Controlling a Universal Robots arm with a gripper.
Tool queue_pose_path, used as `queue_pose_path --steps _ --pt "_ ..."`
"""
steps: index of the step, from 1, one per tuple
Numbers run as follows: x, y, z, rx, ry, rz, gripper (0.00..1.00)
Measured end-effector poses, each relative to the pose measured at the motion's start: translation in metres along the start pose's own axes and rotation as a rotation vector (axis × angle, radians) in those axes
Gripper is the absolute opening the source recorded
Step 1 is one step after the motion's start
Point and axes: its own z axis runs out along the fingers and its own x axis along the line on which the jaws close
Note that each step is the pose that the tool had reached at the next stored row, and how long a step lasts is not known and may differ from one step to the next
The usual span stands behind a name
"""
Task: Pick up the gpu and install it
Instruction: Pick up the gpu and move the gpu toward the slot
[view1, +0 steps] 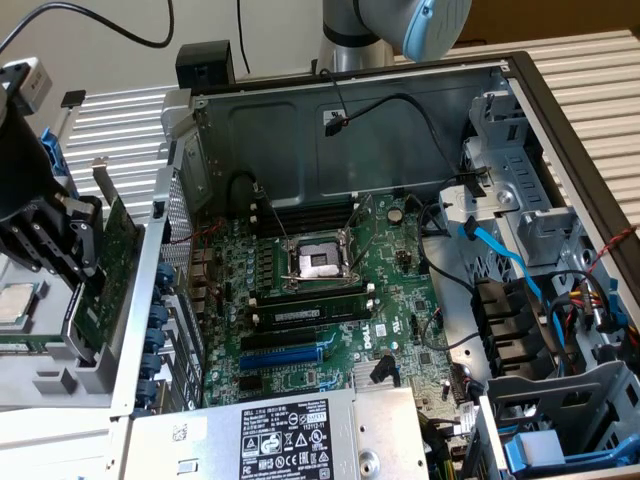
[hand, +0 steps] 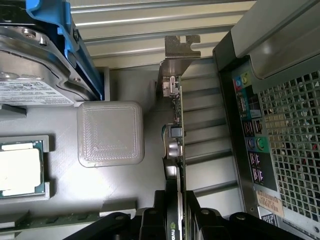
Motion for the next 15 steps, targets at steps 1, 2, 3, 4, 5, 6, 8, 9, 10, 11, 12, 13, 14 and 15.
queue_pose_path --steps 1,2,3,4,5,6,8,9,10,11,12,13,14,15 --pt "0.0 0.0 0.0 0.0 0.0 0.0 0.27" --pt "0.0 0.0 0.0 0.0 0.0001 0.0 0.27" --pt "0.0001 0.0 0.0 0.0002 0.0003 0.0 0.27" --pt "0.0001 -0.0001 0.0 0.0003 0.0004 0.0 0.27" --pt "0.0 0.0 0.0 0.0003 0.0004 0.0 0.27" --pt "0.0001 0.0 0.0 0.0003 0.0004 0.0 0.27" --pt "0.0001 0.0 0.0002 0.0001 0.0002 0.0 0.27" --pt "0.0001 -0.0001 0.0002 0.0001 0.0002 0.0 0.27" --pt "0.0001 0.0 0.0002 0.0001 0.0002 0.0 0.27" --pt "0.0001 0.0 0.0002 0.0001 0.0002 0.0 0.27" --pt "0.0 0.0 0.0002 0.0001 0.0002 0.0 0.27" --pt "0.0 0.0 0.0002 0.0001 0.0001 0.0 0.27" --pt "0.0001 0.0 0.0002 0.0001 0.0002 0.0 0.27" --pt "0.0001 0.0 0.0002 0.0001 0.0002 0.0 0.27"
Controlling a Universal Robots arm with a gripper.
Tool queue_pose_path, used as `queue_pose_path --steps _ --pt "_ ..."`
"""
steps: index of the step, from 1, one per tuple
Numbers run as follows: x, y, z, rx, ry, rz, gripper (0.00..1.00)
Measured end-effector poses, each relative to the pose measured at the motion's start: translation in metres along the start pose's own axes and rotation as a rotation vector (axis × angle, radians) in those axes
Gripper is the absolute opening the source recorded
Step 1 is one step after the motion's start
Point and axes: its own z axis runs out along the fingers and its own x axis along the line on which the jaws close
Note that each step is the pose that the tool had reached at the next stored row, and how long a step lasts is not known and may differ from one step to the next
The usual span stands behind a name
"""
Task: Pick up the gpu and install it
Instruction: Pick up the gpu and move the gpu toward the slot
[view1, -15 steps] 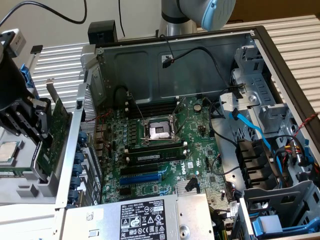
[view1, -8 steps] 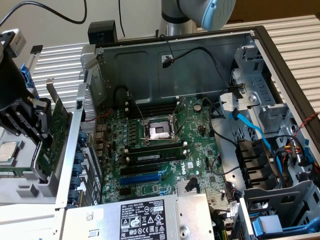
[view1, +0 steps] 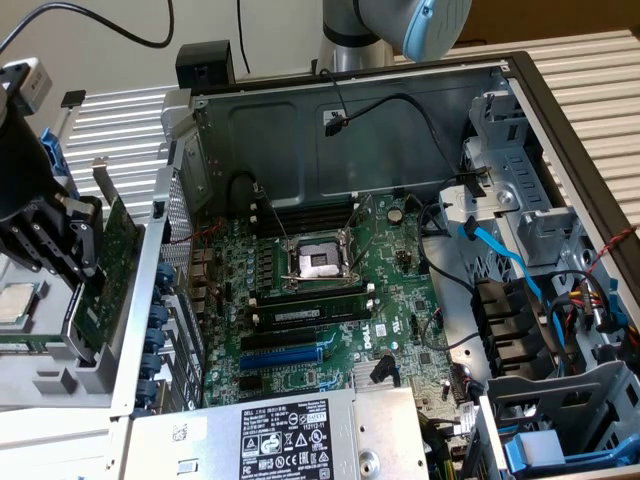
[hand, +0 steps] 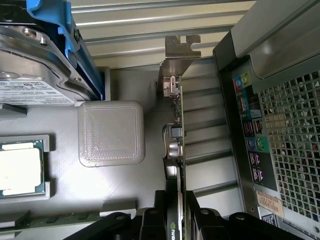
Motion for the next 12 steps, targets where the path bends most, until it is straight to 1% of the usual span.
queue_pose_path --steps 3,4,6,7,8,12 --pt "0.0 -0.0001 0.0 -0.0008 0.0001 0.0 0.27" --pt "0.0 -0.0003 0.0001 -0.0063 0.0009 0.001 0.27" --pt "-0.0003 -0.0009 -0.0008 -0.0214 0.0039 0.004 0.27" --pt "-0.0005 -0.001 -0.0018 -0.0277 0.0052 0.005 0.27" --pt "-0.0006 -0.0009 -0.003 -0.0294 0.0055 0.006 0.27" --pt "-0.001 -0.001 -0.0047 -0.0295 0.0049 0.009 0.27"
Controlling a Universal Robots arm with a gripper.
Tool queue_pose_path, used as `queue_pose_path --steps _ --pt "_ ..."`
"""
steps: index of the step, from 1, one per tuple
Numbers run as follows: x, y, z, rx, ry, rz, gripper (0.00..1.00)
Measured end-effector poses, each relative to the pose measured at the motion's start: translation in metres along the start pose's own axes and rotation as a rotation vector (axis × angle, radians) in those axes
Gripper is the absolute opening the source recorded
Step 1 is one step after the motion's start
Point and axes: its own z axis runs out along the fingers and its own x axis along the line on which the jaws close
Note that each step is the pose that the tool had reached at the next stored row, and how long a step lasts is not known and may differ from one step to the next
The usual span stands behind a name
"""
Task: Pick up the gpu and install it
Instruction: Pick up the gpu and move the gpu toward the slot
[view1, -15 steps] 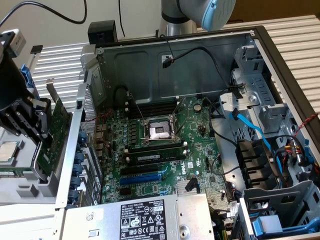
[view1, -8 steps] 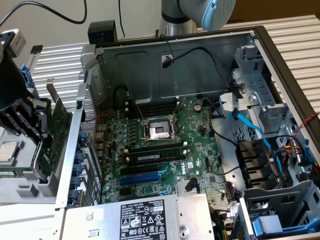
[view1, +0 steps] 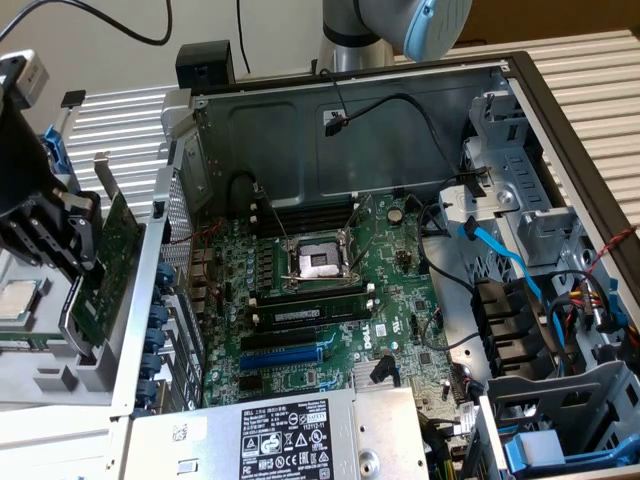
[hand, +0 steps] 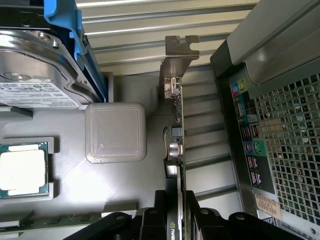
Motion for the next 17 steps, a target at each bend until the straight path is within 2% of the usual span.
queue_pose_path --steps 4,11,17 --pt "0.0 -0.0001 -0.0003 0.0003 0.0003 0.0 0.27" --pt "0.0 -0.0006 -0.0063 0.0083 0.0093 0.001 0.27" --pt "-0.001 -0.0002 -0.0128 0.0119 0.0098 0.002 0.27"
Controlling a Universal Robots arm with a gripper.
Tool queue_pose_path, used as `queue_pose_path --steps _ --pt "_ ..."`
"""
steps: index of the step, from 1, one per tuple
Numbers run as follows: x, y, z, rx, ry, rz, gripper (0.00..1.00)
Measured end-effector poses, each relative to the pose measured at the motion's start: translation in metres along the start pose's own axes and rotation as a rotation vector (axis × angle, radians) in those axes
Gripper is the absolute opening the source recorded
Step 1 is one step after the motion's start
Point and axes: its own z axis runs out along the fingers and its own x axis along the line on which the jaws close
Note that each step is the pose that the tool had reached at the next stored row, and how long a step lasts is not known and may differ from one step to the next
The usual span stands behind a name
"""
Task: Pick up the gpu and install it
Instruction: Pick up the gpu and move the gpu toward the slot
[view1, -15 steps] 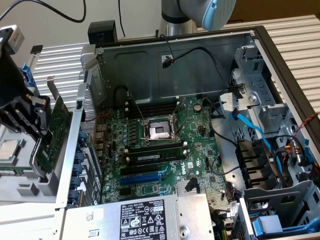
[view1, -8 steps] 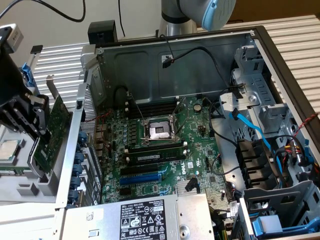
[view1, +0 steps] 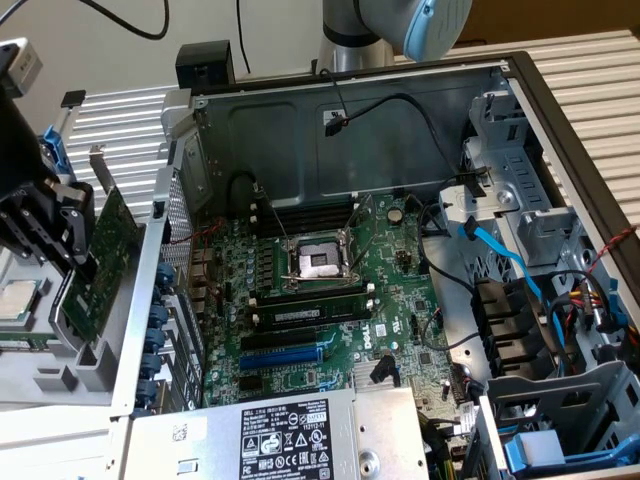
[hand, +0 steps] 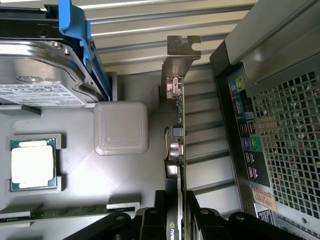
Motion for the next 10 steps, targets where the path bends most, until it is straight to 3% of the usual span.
queue_pose_path --steps 10 --pt "-0.002 0.0011 -0.0187 0.0074 -0.0015 0.003 0.27"
